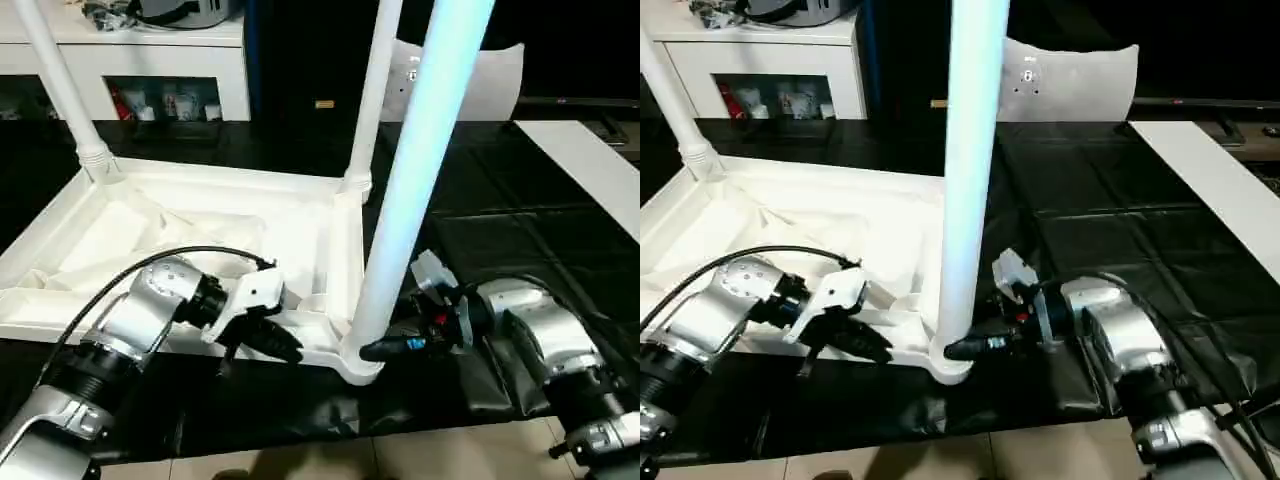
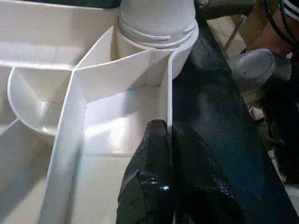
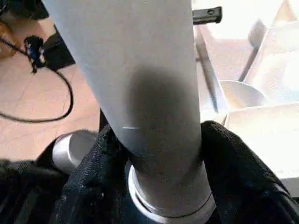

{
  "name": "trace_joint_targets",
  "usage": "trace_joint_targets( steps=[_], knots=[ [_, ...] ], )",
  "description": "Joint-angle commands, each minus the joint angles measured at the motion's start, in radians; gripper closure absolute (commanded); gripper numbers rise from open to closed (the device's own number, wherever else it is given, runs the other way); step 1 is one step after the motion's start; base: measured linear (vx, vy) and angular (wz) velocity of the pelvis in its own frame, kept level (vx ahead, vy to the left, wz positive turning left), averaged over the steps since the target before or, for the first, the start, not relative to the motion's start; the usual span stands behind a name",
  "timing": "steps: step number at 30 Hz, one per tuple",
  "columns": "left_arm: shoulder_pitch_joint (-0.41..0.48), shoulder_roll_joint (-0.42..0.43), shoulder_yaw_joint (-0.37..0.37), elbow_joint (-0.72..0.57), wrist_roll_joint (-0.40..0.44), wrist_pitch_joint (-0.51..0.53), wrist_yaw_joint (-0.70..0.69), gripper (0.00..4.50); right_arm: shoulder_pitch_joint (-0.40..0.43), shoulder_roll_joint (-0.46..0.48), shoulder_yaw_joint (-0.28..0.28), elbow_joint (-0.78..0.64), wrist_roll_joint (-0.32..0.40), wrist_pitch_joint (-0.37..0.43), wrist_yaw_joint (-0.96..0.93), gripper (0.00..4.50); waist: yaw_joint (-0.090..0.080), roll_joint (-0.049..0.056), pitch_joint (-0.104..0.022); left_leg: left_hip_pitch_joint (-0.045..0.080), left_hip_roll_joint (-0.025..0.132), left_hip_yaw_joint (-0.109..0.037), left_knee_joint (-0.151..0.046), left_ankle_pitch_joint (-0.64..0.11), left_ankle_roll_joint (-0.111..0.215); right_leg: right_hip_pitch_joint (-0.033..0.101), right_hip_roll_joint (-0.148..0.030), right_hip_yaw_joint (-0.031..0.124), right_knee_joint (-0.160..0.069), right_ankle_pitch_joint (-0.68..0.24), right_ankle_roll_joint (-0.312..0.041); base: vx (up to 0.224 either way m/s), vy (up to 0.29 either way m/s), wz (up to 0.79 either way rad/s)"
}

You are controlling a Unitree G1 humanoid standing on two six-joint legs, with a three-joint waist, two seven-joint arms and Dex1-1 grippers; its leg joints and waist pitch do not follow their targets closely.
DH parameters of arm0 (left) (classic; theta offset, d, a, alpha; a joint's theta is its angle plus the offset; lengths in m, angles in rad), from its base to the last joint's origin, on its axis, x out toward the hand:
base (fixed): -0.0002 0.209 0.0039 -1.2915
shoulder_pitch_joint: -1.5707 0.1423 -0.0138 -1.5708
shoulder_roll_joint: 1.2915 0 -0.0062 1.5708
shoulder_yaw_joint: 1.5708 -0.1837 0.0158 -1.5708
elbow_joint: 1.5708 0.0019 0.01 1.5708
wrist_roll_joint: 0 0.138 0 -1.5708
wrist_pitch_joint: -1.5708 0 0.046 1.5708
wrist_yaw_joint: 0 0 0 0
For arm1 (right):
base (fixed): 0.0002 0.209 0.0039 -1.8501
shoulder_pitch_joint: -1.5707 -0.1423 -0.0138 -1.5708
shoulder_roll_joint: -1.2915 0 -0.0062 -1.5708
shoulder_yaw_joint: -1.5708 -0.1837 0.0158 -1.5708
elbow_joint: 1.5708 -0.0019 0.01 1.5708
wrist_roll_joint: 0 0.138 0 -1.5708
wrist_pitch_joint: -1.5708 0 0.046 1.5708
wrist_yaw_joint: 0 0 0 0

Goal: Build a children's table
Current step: Rotate leg to tighten

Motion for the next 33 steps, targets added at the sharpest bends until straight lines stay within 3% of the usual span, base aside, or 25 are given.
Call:
trace_joint_targets(
  steps=[1, 2, 4, 5, 7, 9, 10, 13, 15, 16, 17, 18, 21, 23, 25, 29, 33],
  knots=[
    [-0.015, -0.048, 0.022, -0.062, -0.032, 0.027, 0.066, 4.50, -0.004, 0.053, 0.008, -0.025, 0.026, 0.045, -0.072, 2.44, -0.005, 0.002, -0.063, -0.004, 0.003, 0.016, -0.078, -0.215, 0.034, 0.065, -0.047, 0.046, -0.079, -0.440, -0.117, 0.000, 0.000, 0.00],
    [-0.015, -0.057, 0.027, -0.067, -0.025, 0.047, 0.097, 4.50, -0.009, 0.069, 0.001, -0.019, 0.017, 0.052, -0.115, 2.44, -0.007, 0.007, -0.061, -0.002, 0.001, 0.014, -0.079, -0.227, 0.025, 0.064, -0.048, 0.044, -0.083, -0.472, -0.108, 0.000, 0.000, 0.00],
    [-0.017, -0.103, 0.050, -0.080, -0.006, 0.100, 0.209, 4.50, -0.026, 0.128, -0.020, 0.007, -0.030, 0.045, -0.269, 2.44, -0.015, 0.003, -0.057, 0.002, -0.004, 0.015, -0.076, -0.252, 0.012, 0.059, -0.046, 0.038, -0.095, -0.540, -0.079, 0.000, 0.000, 0.00],
    [-0.018, -0.123, 0.060, -0.085, -0.001, 0.121, 0.251, 4.50, -0.036, 0.155, -0.034, 0.021, -0.045, 0.045, -0.334, 2.44, -0.028, 0.003, -0.056, 0.001, -0.010, 0.011, -0.073, -0.272, 0.002, 0.062, -0.048, 0.027, -0.106, -0.611, -0.041, 0.000, 0.000, 0.00],
    [-0.021, -0.158, 0.075, -0.092, 0.005, 0.155, 0.314, 4.50, -0.052, 0.195, -0.054, 0.045, -0.064, 0.039, -0.428, 2.46, -0.043, 0.001, -0.055, -0.003, -0.014, 0.007, -0.072, -0.290, 0.006, 0.066, -0.047, 0.018, -0.116, -0.649, -0.010, 0.000, 0.000, 0.00],
    [-0.025, -0.190, 0.087, -0.097, 0.010, 0.186, 0.369, 4.50, -0.065, 0.227, -0.070, 0.062, -0.079, 0.038, -0.507, 2.48, -0.054, 0.003, -0.059, -0.001, -0.011, 0.006, -0.072, -0.288, 0.002, 0.064, -0.048, 0.016, -0.116, -0.630, -0.014, 0.000, 0.000, 0.00],
    [-0.032, -0.251, 0.102, -0.103, 0.027, 0.240, 0.474, 4.50, -0.095, 0.280, -0.089, 0.107, -0.116, 0.017, -0.651, 2.49, -0.070, 0.002, -0.062, -0.011, -0.010, 0.002, -0.076, -0.269, 0.007, 0.073, -0.048, 0.015, -0.110, -0.588, -0.025, 0.000, 0.000, 0.00],
    [-0.048, -0.350, 0.127, -0.090, 0.061, 0.288, 0.646, 4.50, -0.146, 0.354, -0.141, 0.186, -0.139, 0.024, -0.847, 2.49, -0.089, 0.003, -0.063, -0.010, -0.007, 0.002, -0.075, -0.248, 0.006, 0.068, -0.047, 0.020, -0.103, -0.525, -0.065, 0.000, 0.000, 0.00],
    [-0.054, -0.382, 0.130, -0.082, 0.065, 0.292, 0.682, 4.50, -0.157, 0.364, -0.143, 0.207, -0.149, 0.002, -0.864, 2.49, -0.089, -0.004, -0.068, -0.011, -0.010, 0.009, -0.072, -0.211, 0.034, 0.068, -0.046, 0.030, -0.098, -0.464, -0.091, 0.000, 0.000, 0.00],
    [-0.056, -0.391, 0.131, -0.077, 0.067, 0.286, 0.695, 4.50, -0.157, 0.367, -0.146, 0.212, -0.142, -0.005, -0.852, 2.49, -0.086, -0.002, -0.070, -0.010, -0.009, 0.010, -0.072, -0.198, 0.041, 0.068, -0.047, 0.032, -0.095, -0.438, -0.100, 0.000, 0.000, 0.00],
    [-0.060, -0.400, 0.129, -0.073, 0.069, 0.279, 0.705, 4.50, -0.158, 0.370, -0.151, 0.216, -0.136, -0.014, -0.848, 1.97, -0.085, -0.006, -0.073, -0.011, -0.007, 0.014, -0.070, -0.168, 0.059, 0.068, -0.044, 0.037, -0.087, -0.375, -0.122, 0.000, 0.000, 0.00],
    [-0.061, -0.406, 0.128, -0.073, 0.072, 0.279, 0.711, 4.50, -0.159, 0.376, -0.161, 0.217, -0.135, -0.019, -0.857, 1.84, -0.080, -0.005, -0.077, -0.017, -0.006, 0.014, -0.069, -0.119, 0.072, 0.074, -0.044, 0.041, -0.074, -0.302, -0.144, 0.058, -0.014, 0.06],
    [-0.062, -0.402, 0.122, -0.081, 0.087, 0.284, 0.714, 4.50, -0.163, 0.384, -0.192, 0.212, -0.123, -0.022, -0.869, 1.77, -0.067, -0.006, -0.082, -0.019, -0.008, 0.017, -0.065, -0.034, 0.099, 0.078, -0.044, 0.047, -0.053, -0.168, -0.189, 0.039, -0.015, 0.01],
    [-0.055, -0.377, 0.116, -0.087, 0.098, 0.271, 0.701, 4.50, -0.166, 0.369, -0.200, 0.217, -0.127, -0.043, -0.869, 1.43, -0.063, -0.007, -0.083, -0.021, -0.010, 0.019, -0.060, -0.001, 0.113, 0.076, -0.040, 0.050, -0.043, -0.102, -0.209, 0.000, 0.000, 0.00],
    [-0.053, -0.369, 0.118, -0.086, 0.096, 0.269, 0.697, 4.50, -0.163, 0.359, -0.204, 0.215, -0.125, -0.050, -0.864, 1.34, -0.061, -0.003, -0.079, -0.019, -0.008, 0.021, -0.061, -0.018, 0.119, 0.075, -0.041, 0.049, -0.045, -0.116, -0.215, 0.000, 0.000, 0.00],
    [-0.054, -0.345, 0.113, -0.074, 0.089, 0.238, 0.666, 4.50, -0.146, 0.327, -0.210, 0.196, -0.122, -0.068, -0.823, 0.99, -0.062, 0.004, -0.073, -0.014, -0.006, 0.021, -0.067, -0.103, 0.088, 0.073, -0.041, 0.048, -0.063, -0.235, -0.182, 0.000, 0.000, 0.00],
    [-0.049, -0.309, 0.102, -0.063, 0.081, 0.191, 0.601, 4.50, -0.123, 0.284, -0.221, 0.159, -0.102, -0.064, -0.751, 0.68, -0.055, 0.002, -0.073, -0.012, -0.005, 0.020, -0.068, -0.113, 0.075, 0.073, -0.041, 0.049, -0.064, -0.255, -0.167, 0.000, 0.000, 0.00]
  ],
)
